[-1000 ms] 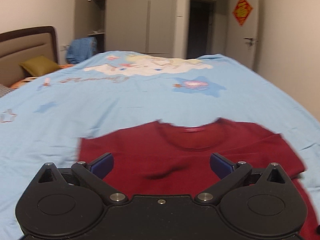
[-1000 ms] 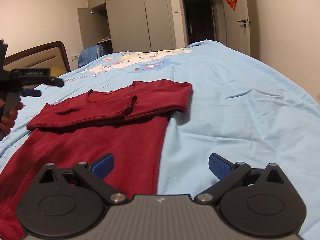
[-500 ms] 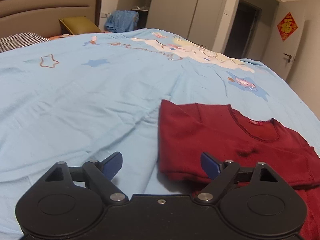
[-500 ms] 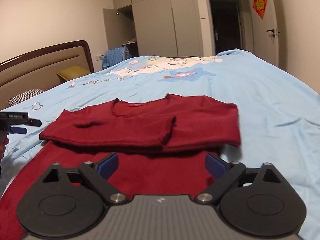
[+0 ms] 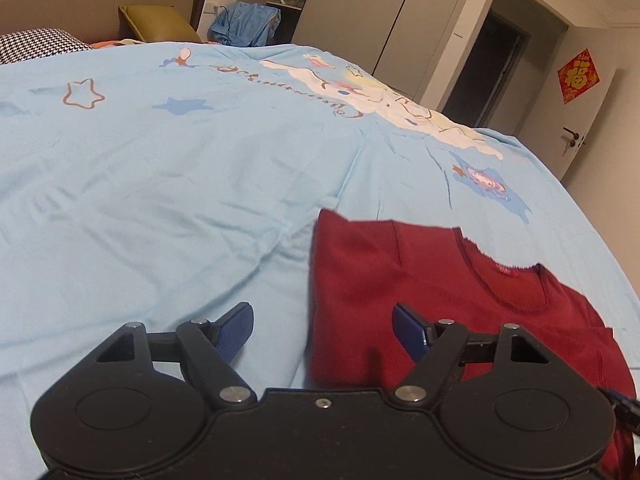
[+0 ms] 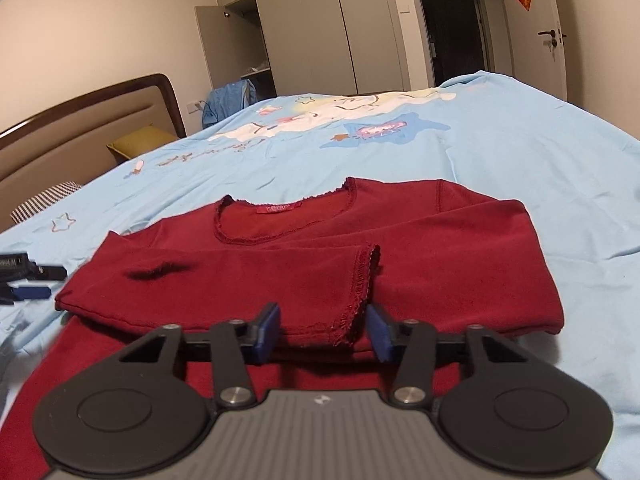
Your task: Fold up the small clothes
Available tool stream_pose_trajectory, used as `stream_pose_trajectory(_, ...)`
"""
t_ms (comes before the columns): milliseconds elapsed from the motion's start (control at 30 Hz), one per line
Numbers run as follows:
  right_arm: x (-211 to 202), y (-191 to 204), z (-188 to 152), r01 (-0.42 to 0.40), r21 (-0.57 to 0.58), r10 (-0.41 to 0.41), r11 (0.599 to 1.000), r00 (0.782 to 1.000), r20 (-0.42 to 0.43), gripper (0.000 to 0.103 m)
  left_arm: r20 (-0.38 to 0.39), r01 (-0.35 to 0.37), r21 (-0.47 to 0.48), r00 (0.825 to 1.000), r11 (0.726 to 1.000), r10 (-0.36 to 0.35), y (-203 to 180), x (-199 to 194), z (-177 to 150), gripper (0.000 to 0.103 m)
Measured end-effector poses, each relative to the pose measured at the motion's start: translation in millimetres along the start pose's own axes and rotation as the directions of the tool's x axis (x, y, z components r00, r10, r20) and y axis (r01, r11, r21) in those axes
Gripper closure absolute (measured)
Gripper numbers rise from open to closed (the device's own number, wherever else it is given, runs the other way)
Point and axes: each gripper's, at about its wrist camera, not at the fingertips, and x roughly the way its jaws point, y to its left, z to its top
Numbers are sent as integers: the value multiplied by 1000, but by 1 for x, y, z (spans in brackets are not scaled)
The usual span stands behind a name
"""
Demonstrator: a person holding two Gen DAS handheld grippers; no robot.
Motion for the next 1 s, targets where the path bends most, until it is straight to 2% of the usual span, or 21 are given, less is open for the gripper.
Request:
stream_pose_trajectory(33,2,0,-1,6,3,-6,1000,1000,0,67,-3,-5,-4,1000,1000,5,-1,6,5,29)
stream_pose_trajectory(67,3,0,-3,12,5,-12,1000,1000,1,76,-10,-7,-9,1000,1000,6,-1,11,9,36)
stream_pose_trajectory(133,4,1,-5,22,-1,-22,1000,1000,2,85,-37,-3,-28,999,1000,2,-2,25,16,50)
stream_pose_trajectory(167,4,2,-6,22,-5,-22,1000,1000,5,86,-52,3,-40,999,999,-6,-2,32,20,58)
stream_pose_trajectory(267,3,2,-6,20,-16,-20,1000,1000,7,88,-65,4,-57,998,998,-7,-6,45,23,65)
stream_pose_trajectory(333,2,2,-6,20,-22,-20,1000,1000,8,89,-81,-14,-58,997,998,10,-10,51,24,82)
stream_pose_trajectory(367,1,3,-6,21,-27,-21,999,1000,9,90,-89,-33,-51,996,998,28,-12,53,23,96)
stream_pose_trajectory(467,-2,4,-6,29,-52,-28,998,999,19,92,-48,-63,-2,997,998,63,-22,47,21,98)
stream_pose_trajectory(533,-6,6,-7,47,-74,-45,996,999,30,92,-27,-98,55,995,994,100,-30,45,20,98)
stream_pose_trajectory(667,-4,7,-9,56,-82,-55,995,998,20,93,-48,-99,84,994,992,103,-29,46,18,94)
stream_pose_trajectory(800,-5,6,-5,48,-85,-46,995,999,27,93,-17,-77,99,997,992,79,-23,27,15,68)
stream_pose_trajectory(833,-6,6,-4,47,-88,-45,995,999,29,93,-3,-76,111,997,991,77,-22,20,13,64)
stream_pose_trajectory(900,-7,6,-3,46,-94,-43,995,998,35,93,18,-78,136,997,988,76,-20,6,6,49)
stream_pose_trajectory(1000,-10,6,3,41,-92,-37,995,998,51,93,47,-73,197,997,978,65,-22,-17,-10,39)
